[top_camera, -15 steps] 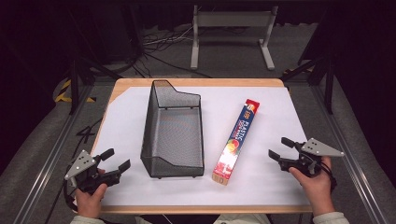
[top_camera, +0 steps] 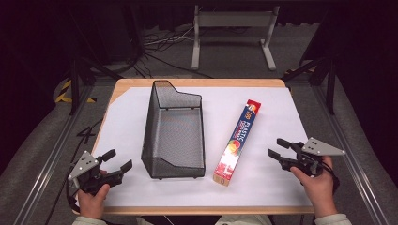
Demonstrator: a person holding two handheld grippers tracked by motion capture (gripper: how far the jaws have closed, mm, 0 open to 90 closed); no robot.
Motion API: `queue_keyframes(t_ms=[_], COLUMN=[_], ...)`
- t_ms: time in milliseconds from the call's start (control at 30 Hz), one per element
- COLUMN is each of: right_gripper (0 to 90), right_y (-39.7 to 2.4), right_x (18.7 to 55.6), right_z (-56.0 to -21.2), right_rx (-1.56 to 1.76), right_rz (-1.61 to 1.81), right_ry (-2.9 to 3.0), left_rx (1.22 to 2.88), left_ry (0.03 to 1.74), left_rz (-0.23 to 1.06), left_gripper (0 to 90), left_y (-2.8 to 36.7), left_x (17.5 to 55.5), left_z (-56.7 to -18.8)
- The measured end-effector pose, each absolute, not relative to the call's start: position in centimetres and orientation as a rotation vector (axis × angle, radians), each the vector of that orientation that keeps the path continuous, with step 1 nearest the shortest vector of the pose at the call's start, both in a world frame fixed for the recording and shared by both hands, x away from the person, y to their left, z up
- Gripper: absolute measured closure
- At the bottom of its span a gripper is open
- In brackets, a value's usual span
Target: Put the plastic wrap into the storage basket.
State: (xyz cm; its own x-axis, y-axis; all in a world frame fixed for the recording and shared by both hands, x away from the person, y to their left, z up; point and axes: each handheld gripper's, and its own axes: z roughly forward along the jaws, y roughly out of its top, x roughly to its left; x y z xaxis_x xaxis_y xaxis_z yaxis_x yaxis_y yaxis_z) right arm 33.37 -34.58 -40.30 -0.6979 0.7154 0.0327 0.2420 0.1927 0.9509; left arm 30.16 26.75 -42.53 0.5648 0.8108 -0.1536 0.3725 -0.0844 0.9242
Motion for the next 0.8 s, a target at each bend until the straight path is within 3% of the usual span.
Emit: queue_keyframes(t_ms=[300,367,567,800], right_gripper=[61.5,72.8,88.3,90.0], right_y=[-30.6,-29.9,-28.2,-25.5], right_x=[33.1,33.4,34.3,35.7], right_z=[-36.9,-36.3,-35.2,-33.8], right_rx=[0.736,0.759,0.745,0.705], right_rz=[1.483,1.469,1.501,1.407], right_ry=[2.199,2.250,2.333,2.425], left_rx=[1.685,1.689,1.690,1.696], left_ry=[1.016,1.016,1.026,1.028], left_rz=[0.502,0.503,0.505,0.510], left_gripper=[20.8,20.8,20.8,20.7], left_y=[26.7,26.7,26.7,26.7], left_x=[29.8,29.8,29.8,29.7], left_z=[-42.6,-42.6,-42.8,-42.9])
